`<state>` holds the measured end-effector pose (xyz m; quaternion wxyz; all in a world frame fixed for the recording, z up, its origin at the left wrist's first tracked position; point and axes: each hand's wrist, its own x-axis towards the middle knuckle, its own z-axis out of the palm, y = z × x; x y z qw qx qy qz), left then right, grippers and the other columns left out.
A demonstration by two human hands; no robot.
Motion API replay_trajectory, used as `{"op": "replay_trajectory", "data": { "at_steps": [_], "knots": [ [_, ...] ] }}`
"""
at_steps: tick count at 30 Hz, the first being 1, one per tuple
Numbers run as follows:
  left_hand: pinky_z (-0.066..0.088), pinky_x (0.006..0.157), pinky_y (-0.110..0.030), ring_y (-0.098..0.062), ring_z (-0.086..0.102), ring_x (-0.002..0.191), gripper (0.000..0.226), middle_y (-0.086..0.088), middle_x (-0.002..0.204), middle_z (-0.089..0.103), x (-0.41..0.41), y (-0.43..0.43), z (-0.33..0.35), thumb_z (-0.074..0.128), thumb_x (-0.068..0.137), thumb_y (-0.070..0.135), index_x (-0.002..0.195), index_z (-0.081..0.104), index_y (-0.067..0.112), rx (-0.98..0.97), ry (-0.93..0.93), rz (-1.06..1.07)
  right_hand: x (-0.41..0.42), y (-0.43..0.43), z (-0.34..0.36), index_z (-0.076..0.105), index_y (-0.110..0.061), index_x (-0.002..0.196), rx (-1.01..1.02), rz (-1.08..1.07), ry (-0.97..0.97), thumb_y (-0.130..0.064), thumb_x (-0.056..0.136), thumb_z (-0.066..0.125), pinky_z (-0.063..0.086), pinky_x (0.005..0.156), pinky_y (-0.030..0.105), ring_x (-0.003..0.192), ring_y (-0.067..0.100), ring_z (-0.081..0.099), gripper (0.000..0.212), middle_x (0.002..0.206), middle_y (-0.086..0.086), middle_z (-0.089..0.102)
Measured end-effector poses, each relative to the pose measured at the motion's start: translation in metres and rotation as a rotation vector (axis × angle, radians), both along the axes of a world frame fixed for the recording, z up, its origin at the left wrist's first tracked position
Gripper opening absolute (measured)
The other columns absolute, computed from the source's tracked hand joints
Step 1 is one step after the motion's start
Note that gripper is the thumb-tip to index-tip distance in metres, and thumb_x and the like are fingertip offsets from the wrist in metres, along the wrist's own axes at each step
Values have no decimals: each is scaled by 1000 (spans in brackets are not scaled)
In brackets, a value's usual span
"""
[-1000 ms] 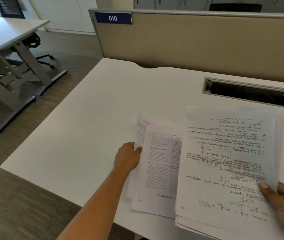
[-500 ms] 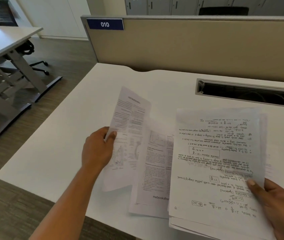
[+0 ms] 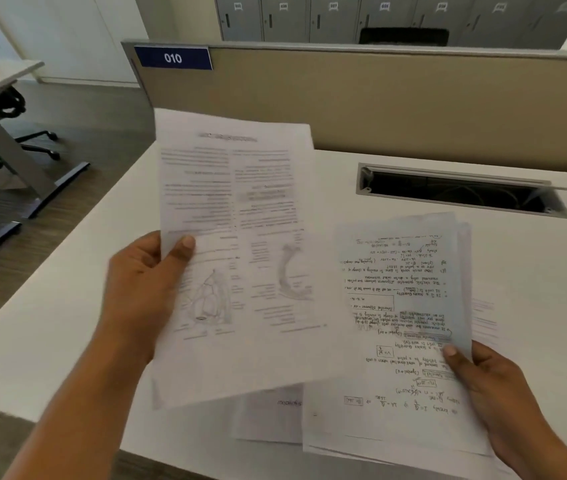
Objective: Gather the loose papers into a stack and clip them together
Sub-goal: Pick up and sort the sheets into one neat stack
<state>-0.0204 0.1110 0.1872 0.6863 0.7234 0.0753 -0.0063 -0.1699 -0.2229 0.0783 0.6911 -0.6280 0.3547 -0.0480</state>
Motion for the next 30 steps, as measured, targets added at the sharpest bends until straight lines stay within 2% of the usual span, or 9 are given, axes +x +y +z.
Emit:
{"op": "replay_trajectory", "data": {
  "at_steps": [7,11,15,17,19,22,24,26,30],
  "knots": [
    [64,71,-40,-27,78,79,10,-7,89,81,-10,-76,-49,67,94,13,95,76,10,-12,105,-179,11,12,10,75,-11,101,-22,55,-13,-7,91,64,57,54,26,72,23,76,16,88,9,80],
    [64,71,-39,-24,78,80,8,-3,93,81,-15,-94,-60,70,92,18,96,77,15,-16,165,-217,15,14,13,76,-17,100,1,59,-30,-20,91,65,60,73,40,82,32,76,15,90,10,79],
    [64,76,-36,-15,73,93,37,8,114,71,-14,-99,-68,79,84,28,119,67,27,149,140,-199,15,15,18,76,-17,100,27,70,-59,-23,92,62,61,61,34,76,27,77,17,89,8,80],
    [64,81,-43,-19,75,99,43,4,119,73,-14,-99,-71,77,86,29,127,62,26,2,260,-263,15,14,20,76,-17,99,33,75,-74,-24,91,62,61,59,32,76,26,77,17,90,9,79],
    [60,88,-50,-25,76,98,32,-2,115,77,-16,-101,-69,69,93,24,124,65,20,-173,412,-341,15,14,21,76,-17,100,31,83,-86,-25,91,62,62,64,34,80,27,77,18,92,9,79],
    [58,93,-52,-27,76,99,25,-4,111,78,-19,-107,-71,64,96,17,121,68,18,-211,453,-416,15,11,21,75,-21,103,22,86,-85,-27,97,55,61,68,29,82,17,76,22,92,0,80],
    [58,91,-55,-30,76,96,23,-5,108,79,-19,-112,-72,65,96,15,118,69,18,-206,438,-416,14,8,21,73,-29,98,25,79,-93,-34,99,48,54,72,19,81,1,73,25,87,-18,78],
    [59,88,-56,-31,77,93,20,-6,104,80,-19,-116,-73,66,94,14,113,71,19,-213,432,-403,14,5,22,72,-34,93,29,98,-101,-41,97,48,50,80,20,87,-4,69,25,88,-26,76],
    [60,87,-53,-28,77,94,23,-4,104,80,-23,-125,-72,69,91,9,112,72,19,-203,302,-368,15,4,21,77,-17,98,-35,145,-144,-18,90,63,60,71,27,90,22,75,16,97,2,79]
  ]
}}
